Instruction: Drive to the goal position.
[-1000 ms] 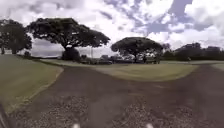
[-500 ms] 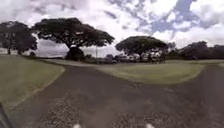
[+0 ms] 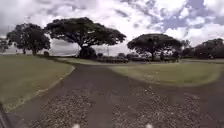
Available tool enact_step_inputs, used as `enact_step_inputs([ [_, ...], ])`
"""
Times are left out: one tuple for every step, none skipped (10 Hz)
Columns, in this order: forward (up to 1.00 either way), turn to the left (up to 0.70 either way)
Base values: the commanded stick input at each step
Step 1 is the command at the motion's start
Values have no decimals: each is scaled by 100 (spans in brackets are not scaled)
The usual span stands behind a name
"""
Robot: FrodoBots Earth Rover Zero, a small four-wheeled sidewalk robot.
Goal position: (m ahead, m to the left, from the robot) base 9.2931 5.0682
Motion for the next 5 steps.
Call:
enact_step_inputs([
  [70,22],
  [70,0],
  [70,0],
  [70,0],
  [70,0],
])
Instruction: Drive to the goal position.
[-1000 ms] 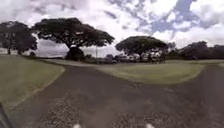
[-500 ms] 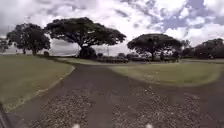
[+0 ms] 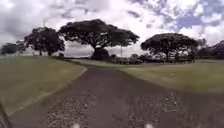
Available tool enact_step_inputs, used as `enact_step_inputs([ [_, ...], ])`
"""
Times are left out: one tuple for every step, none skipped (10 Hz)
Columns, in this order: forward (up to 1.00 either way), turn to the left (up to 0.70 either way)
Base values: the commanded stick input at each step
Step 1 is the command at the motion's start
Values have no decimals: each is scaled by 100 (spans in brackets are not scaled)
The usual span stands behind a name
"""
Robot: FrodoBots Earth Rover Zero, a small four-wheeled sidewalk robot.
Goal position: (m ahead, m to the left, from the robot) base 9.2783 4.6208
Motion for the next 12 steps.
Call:
enact_step_inputs([
  [70,0],
  [70,0],
  [70,0],
  [70,0],
  [70,0],
  [70,0],
  [70,0],
  [70,0],
  [70,0],
  [70,0],
  [70,0],
  [70,0],
])
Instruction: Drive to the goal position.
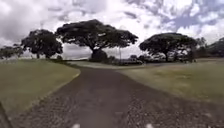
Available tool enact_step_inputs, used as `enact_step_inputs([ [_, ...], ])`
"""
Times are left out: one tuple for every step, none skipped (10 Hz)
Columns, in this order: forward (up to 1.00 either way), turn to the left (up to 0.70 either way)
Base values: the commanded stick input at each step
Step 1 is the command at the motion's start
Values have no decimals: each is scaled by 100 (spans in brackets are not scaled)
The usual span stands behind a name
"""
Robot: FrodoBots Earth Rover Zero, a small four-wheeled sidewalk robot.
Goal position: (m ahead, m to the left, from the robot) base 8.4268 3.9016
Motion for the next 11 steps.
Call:
enact_step_inputs([
  [70,0],
  [70,0],
  [70,0],
  [70,0],
  [70,5],
  [70,35],
  [70,35],
  [70,35],
  [70,35],
  [70,35],
  [70,35],
])
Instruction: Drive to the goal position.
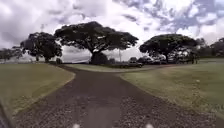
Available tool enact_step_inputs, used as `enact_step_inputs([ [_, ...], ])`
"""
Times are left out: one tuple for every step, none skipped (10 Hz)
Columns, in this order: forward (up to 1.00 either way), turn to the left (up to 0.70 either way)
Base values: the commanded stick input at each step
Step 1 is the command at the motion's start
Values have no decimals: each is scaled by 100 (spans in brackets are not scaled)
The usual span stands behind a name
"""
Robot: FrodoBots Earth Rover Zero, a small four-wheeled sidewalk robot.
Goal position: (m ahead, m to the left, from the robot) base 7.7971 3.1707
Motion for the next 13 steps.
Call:
enact_step_inputs([
  [70,11],
  [70,0],
  [70,0],
  [70,0],
  [70,0],
  [70,0],
  [70,0],
  [70,0],
  [70,0],
  [70,0],
  [70,0],
  [70,0],
  [70,0],
])
